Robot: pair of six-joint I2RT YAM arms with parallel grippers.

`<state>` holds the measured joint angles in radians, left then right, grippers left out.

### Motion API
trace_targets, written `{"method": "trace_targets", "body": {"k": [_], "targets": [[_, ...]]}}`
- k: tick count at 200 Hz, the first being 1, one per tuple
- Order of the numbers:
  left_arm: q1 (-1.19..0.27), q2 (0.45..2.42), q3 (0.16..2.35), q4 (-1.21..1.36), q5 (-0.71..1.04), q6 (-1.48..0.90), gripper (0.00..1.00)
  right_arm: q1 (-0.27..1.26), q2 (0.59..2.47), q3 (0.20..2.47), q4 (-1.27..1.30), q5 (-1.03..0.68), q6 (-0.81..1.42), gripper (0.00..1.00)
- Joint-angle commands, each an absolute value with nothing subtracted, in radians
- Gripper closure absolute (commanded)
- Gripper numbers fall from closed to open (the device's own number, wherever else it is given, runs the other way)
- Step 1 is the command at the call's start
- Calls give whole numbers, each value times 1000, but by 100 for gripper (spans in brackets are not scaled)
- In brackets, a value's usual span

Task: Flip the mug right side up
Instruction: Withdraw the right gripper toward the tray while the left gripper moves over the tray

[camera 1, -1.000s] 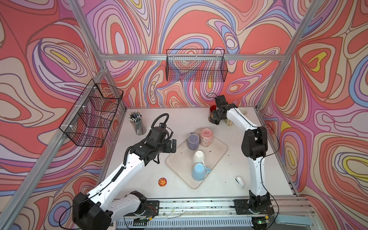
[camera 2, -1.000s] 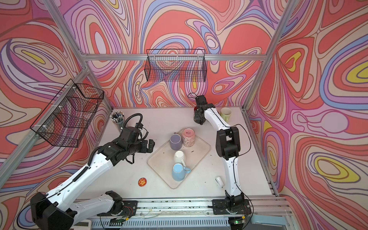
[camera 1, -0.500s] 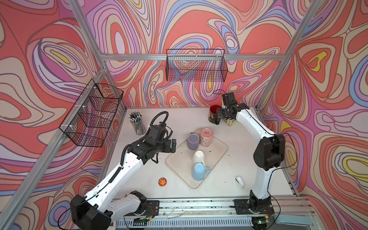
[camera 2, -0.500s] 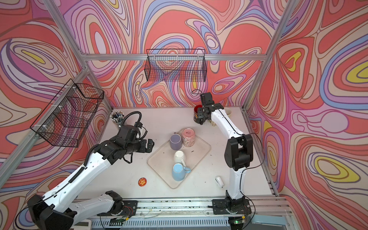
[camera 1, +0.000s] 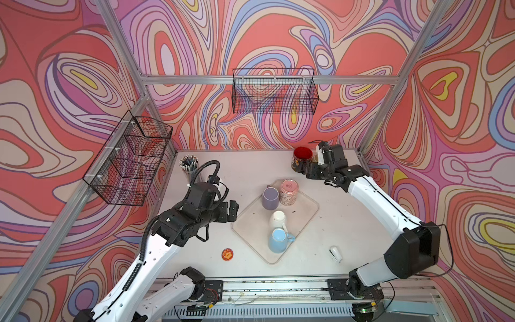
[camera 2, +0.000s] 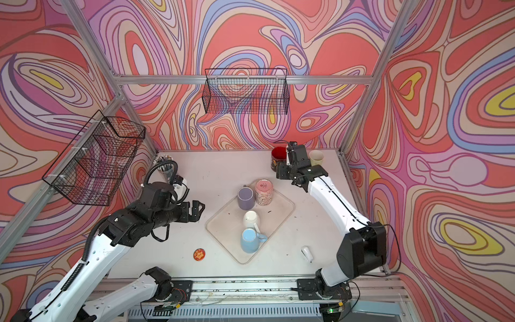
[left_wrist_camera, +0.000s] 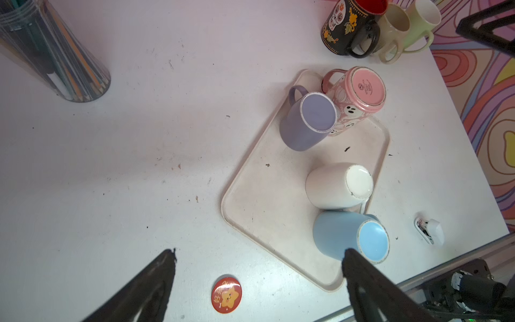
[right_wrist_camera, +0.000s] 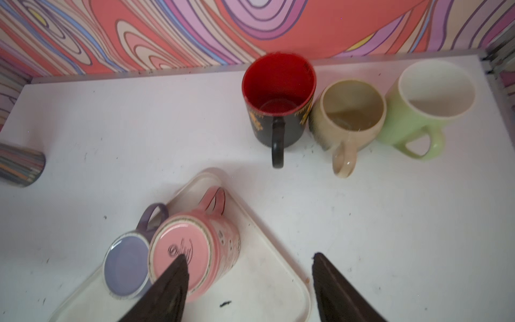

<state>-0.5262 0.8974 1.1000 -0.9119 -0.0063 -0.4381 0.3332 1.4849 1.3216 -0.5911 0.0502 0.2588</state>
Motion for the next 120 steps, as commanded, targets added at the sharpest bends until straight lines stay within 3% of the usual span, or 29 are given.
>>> {"method": "trace_targets", "body": {"k": [1,56,120], "targets": [[-580,871,1039,-980,9,-499,11,379,1404,1199,-531,13,309,28],[-846,949,925,-898,-145,-629,30,462,1227,910,-495,-56,377,33],[-868,1172,960,-739,-144,-596,45,467,1196,792,-489,-140,392,36]]}}
